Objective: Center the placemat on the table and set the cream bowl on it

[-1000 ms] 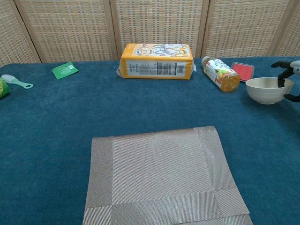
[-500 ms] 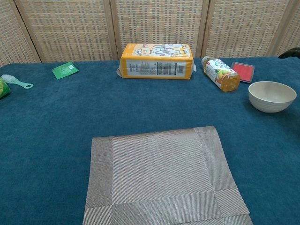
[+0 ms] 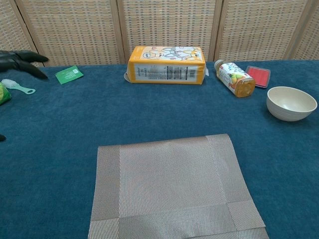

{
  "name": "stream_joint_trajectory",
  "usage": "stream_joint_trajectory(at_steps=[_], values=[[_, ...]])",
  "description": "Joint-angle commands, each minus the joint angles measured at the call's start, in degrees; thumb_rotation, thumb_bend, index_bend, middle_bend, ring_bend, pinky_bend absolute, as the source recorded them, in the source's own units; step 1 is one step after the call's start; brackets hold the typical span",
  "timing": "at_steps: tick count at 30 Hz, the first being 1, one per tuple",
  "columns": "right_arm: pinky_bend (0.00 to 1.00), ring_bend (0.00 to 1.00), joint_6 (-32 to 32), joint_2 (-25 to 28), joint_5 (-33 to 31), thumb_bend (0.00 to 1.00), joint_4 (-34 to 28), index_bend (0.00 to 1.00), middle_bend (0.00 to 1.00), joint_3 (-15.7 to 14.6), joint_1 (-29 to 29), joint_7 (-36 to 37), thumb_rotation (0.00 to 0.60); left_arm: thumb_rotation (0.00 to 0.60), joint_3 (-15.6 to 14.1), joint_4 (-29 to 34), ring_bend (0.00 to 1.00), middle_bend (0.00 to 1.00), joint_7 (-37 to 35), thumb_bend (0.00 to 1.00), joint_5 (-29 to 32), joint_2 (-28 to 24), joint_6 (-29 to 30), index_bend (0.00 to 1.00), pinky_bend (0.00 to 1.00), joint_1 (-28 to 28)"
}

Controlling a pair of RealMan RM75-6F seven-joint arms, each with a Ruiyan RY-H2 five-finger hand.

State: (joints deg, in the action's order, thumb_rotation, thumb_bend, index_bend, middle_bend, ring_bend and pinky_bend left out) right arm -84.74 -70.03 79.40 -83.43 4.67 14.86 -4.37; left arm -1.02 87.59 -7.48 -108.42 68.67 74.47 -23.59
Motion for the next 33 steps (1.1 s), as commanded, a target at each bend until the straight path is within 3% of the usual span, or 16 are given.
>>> stream_joint_trajectory(at_steps=[1,8,18,33], values=[[0.0,0.0,-3.2,-1.6,0.6,0.0,-0.3,0.0,0.0,-0.3,-2.7,-0.2,0.6,0.6,-3.8,-8.3,0.0,0.0,-5.8,0.0,-8.5,5.8,-0.8,0.3,0.0,-6.1],[0.0,0.0,-4.0,-2.4,1.0,0.0,0.5,0.0,0.0,-0.2,-4.4,0.5,0.6,0.6,-6.7,-9.5,0.0,0.0,-3.9,0.0,-13.0,9.9,-3.8,0.4,0.0,-10.3],[0.0,0.0,-1.7,-3.3,0.9,0.0,3.5,0.0,0.0,0.1,-5.1,3.8,0.6,0.6,-9.5,-11.3,0.0,0.0,-0.3,0.0,-12.0,15.9,-8.1,0.4,0.0,-11.9],[0.0,0.0,-2.2,-1.8,2.2,0.0,1.3,0.0,0.0,0.9,-6.0,3.3,0.6,0.6,-11.6,-15.4,0.0,0.0,-0.3,0.0,-10.2,21.7,-9.5,0.4,0.0,-13.7]])
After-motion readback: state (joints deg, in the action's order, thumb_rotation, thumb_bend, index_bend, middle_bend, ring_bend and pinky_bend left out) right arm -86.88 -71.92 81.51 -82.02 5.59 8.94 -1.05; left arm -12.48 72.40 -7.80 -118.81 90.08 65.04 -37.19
